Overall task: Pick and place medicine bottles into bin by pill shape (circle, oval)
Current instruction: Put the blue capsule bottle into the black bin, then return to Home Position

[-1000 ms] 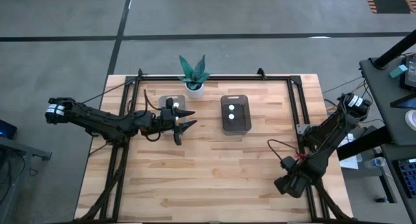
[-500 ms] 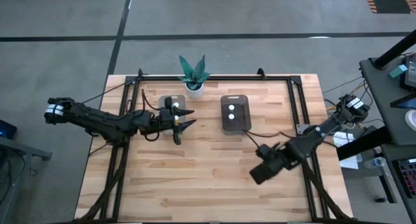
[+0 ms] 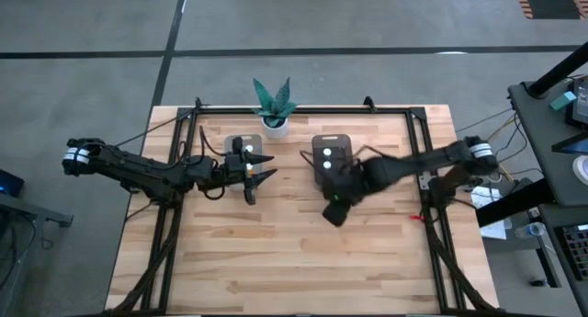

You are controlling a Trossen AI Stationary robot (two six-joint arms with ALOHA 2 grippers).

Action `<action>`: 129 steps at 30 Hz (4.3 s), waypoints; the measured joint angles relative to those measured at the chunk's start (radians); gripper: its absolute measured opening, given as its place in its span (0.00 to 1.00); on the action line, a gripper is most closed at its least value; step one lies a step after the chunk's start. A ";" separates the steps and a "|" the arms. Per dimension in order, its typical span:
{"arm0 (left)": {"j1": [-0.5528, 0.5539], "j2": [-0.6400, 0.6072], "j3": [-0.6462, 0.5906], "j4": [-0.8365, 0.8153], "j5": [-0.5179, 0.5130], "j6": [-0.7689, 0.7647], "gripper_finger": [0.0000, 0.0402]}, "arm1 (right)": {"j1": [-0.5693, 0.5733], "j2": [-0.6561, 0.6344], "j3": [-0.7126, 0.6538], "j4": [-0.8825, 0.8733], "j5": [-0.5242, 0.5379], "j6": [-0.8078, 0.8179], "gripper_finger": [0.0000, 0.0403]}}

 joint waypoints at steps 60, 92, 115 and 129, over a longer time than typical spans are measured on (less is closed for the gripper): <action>0.000 -0.015 -0.001 -0.029 0.001 0.000 0.38 | -0.511 0.269 0.012 -0.068 0.045 -0.699 0.27; 0.000 -0.015 -0.001 -0.029 0.001 0.000 0.38 | -0.511 0.216 -0.013 -0.021 0.048 -0.681 0.49; -0.001 -0.166 0.013 -0.354 0.005 -0.008 0.38 | -0.185 -0.112 -0.255 0.440 0.088 -0.655 0.41; -0.001 -0.550 -0.087 -0.715 0.005 0.024 0.33 | -0.159 -0.471 -0.689 0.979 0.103 -0.891 0.27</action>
